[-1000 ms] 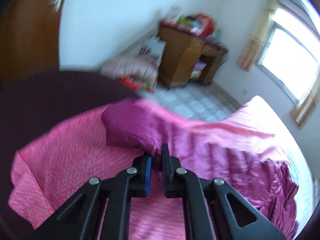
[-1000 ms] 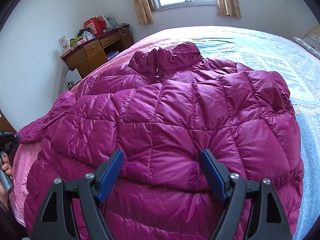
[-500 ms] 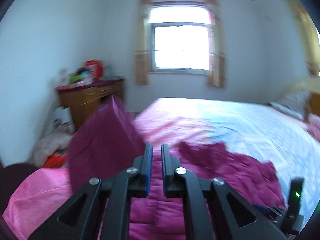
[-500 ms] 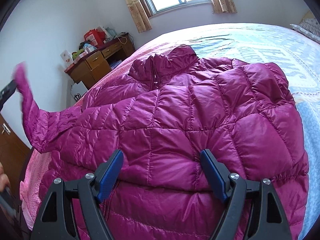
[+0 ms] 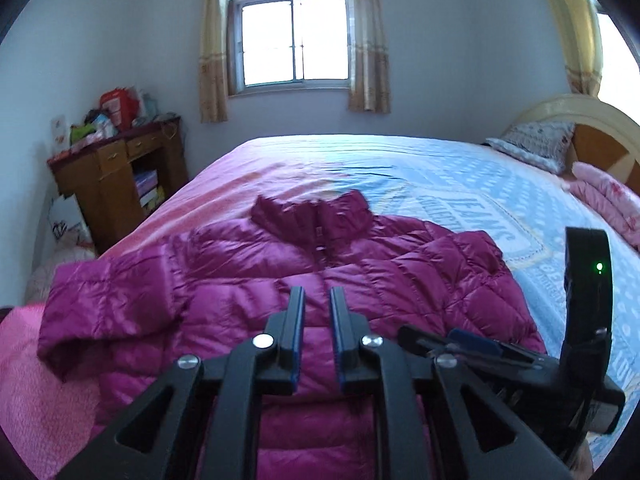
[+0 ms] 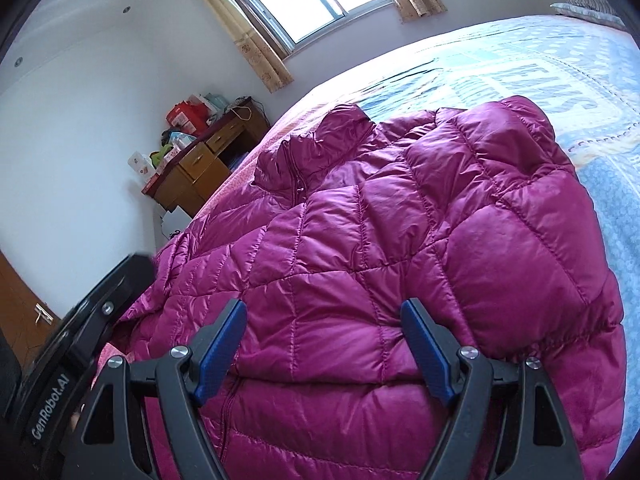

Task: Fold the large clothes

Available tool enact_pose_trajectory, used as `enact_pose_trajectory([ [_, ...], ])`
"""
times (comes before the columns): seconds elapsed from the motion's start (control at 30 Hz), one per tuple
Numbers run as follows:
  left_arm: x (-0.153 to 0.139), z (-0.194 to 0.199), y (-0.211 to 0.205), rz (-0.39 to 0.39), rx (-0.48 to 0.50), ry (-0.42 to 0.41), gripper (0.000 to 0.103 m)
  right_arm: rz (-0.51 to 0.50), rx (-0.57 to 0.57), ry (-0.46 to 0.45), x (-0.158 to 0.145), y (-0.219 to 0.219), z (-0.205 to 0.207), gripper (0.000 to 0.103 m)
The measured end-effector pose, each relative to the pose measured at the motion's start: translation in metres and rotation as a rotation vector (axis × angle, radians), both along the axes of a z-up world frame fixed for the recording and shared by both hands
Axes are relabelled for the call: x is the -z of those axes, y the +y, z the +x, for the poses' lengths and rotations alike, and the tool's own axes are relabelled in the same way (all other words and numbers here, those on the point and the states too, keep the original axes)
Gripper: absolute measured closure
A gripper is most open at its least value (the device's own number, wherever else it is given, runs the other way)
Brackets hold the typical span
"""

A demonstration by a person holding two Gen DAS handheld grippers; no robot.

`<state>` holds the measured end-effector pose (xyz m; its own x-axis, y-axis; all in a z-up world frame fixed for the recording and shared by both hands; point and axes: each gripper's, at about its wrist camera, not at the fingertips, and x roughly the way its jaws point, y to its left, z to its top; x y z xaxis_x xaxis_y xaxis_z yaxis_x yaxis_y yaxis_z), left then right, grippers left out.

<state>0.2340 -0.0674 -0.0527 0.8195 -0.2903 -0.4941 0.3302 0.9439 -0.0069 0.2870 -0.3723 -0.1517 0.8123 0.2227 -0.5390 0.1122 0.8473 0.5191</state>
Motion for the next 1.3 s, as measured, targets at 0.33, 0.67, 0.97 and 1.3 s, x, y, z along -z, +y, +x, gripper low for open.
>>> enact_pose_trajectory([
  [0.33, 0.028, 0.019, 0.133, -0.061, -0.457, 0.073, 0.058, -0.048, -0.065, 0.035, -0.025, 0.025, 0.018, 0.023],
  [0.67, 0.077, 0.028, 0.168, -0.263, -0.576, 0.237, 0.058, -0.185, -0.399, 0.103, -0.058, 0.175, 0.137, 0.023],
  [0.97, 0.078, 0.014, 0.157, -0.276, -0.586, 0.222, 0.06, -0.325, -0.4, 0.136, -0.025, 0.224, 0.184, 0.074],
  [1.3, 0.079, 0.011, 0.16, -0.298, -0.581, 0.222, 0.06, -0.339, -0.371, -0.126, -0.128, 0.218, 0.119, 0.085],
])
